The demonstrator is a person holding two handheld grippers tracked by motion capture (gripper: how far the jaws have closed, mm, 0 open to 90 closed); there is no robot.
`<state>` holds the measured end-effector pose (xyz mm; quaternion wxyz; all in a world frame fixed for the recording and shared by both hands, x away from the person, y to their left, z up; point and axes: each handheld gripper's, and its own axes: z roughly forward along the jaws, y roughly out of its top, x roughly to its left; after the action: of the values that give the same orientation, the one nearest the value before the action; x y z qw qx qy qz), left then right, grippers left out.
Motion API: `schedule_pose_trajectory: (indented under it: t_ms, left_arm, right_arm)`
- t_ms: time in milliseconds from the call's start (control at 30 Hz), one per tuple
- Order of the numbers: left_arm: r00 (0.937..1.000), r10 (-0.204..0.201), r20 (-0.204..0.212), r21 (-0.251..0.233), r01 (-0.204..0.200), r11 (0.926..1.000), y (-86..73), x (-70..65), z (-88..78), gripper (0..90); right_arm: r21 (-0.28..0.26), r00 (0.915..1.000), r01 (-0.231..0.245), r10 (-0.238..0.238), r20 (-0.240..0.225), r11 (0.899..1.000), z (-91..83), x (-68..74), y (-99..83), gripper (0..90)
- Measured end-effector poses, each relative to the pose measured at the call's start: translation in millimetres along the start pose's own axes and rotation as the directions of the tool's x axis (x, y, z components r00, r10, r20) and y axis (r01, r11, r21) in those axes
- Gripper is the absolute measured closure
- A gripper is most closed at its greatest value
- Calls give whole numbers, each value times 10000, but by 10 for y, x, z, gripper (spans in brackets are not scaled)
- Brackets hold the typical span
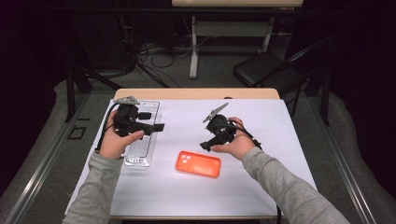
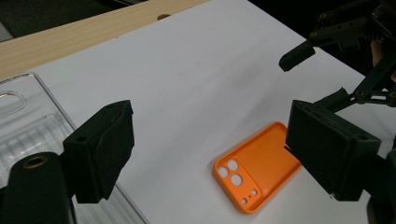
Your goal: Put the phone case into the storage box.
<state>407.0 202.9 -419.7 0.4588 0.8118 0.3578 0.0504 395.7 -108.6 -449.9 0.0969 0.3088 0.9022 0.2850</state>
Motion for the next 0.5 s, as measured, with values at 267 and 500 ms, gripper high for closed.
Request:
schedule_pose_trajectory:
  t_ms: [267, 500]
  left_arm:
    - [10000, 65, 0, 65, -65, 10000, -3, -1, 8, 155]
    - [10000, 70, -29, 116, -69, 9999, -12, 6, 12, 155]
  right_arm:
    - [408, 9992, 386, -384, -75, 9984, 46, -7, -12, 356]
    - [937, 9985, 522, -506, -199, 9942, 89, -5, -33, 436]
